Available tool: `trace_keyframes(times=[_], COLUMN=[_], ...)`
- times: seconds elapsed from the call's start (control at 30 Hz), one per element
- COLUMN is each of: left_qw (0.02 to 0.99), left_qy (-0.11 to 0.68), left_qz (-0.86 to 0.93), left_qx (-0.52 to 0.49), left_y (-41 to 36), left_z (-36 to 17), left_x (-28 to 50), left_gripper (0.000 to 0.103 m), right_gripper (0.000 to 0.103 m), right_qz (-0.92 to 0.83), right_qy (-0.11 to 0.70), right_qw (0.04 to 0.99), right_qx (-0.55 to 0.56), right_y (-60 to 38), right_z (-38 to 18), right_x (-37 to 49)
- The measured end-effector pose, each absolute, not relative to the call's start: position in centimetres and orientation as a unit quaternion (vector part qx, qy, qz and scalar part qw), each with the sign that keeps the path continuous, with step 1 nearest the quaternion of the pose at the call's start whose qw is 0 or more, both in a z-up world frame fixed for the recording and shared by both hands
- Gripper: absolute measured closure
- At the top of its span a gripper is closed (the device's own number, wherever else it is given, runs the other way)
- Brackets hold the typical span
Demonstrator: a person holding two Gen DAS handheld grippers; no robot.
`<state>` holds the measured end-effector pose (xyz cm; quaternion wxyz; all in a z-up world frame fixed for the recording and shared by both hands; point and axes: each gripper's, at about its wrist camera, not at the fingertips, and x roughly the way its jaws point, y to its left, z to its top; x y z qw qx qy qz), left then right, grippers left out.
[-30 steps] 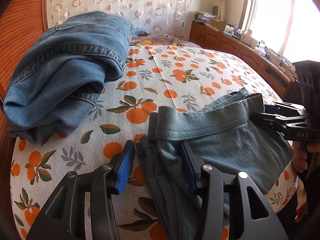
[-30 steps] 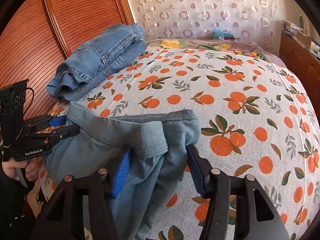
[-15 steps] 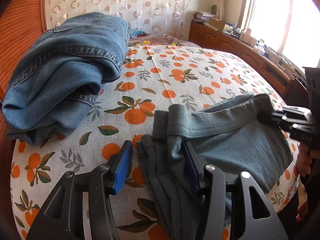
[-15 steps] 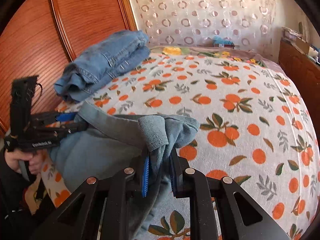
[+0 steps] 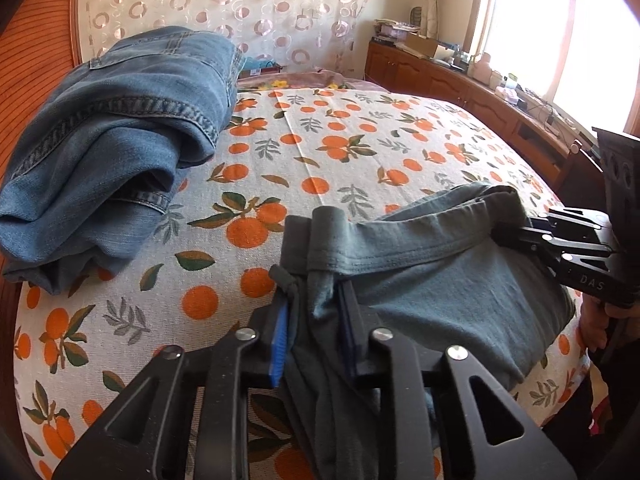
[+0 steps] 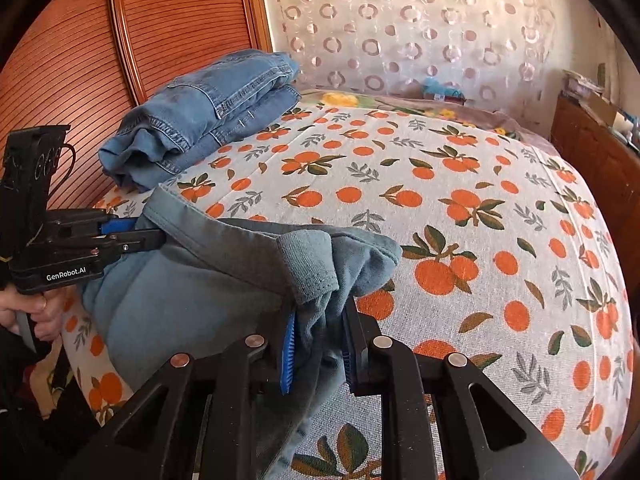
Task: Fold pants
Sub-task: 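Lift the folded pants with both grippers and carry them toward the jeans stack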
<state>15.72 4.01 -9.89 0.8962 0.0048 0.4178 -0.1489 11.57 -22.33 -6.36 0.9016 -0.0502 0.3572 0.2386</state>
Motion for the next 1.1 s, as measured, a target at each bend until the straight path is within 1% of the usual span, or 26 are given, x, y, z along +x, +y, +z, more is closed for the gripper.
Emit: trace_keyframes(times=[0.13, 0.33, 0.5, 0.6, 0.7, 0.83, 1.1], left_qw=[0.898, 0.902, 0.911, 0.92, 0.932, 0.94, 0.954], left_qy=[0.413, 0.402, 0.378, 0.353, 0.323, 0.293, 0.26], left_qz=[-0.151, -0.157, -0.163, -0.167, -0.16, -0.169, -0.142], left_qx=[-0.001, -0.01, -0.02, -0.027, -0.035, -0.034, -0.036], left_y=[4.1, 4.1, 4.1, 4.4, 5.3, 7.0, 10.3], left_z=[-9.8, -9.3, -7.5, -5.7, -3.6, -1.0, 2.9], left_x=[15.3, 14.6, 13.5, 12.8, 12.5, 12.9, 15.5], left_gripper=[0.088, 0.089, 0.09, 0.09, 0.09, 0.09, 0.09], right_gripper=[0.082, 0.08, 0.086, 0.086, 0.086, 0.086, 0.086], right_qz=[0.241, 0.245, 0.247, 0.264, 0.262, 0.274, 0.293], right_qy=[0.361, 0.369, 0.355, 0.324, 0.285, 0.251, 0.227], right_qw=[0.9, 0.896, 0.901, 0.908, 0.92, 0.925, 0.923], right_qx=[-0.041, -0.027, -0.031, -0.029, -0.058, -0.079, -0.102], right_y=[-22.7, -22.9, -22.7, -22.5, -21.6, -20.2, -16.8], right_z=[-6.4, -6.5, -5.7, -3.1, 0.2, 3.9, 7.3], right_x=[12.0, 12.5, 12.0, 11.7, 11.8, 13.0, 17.2])
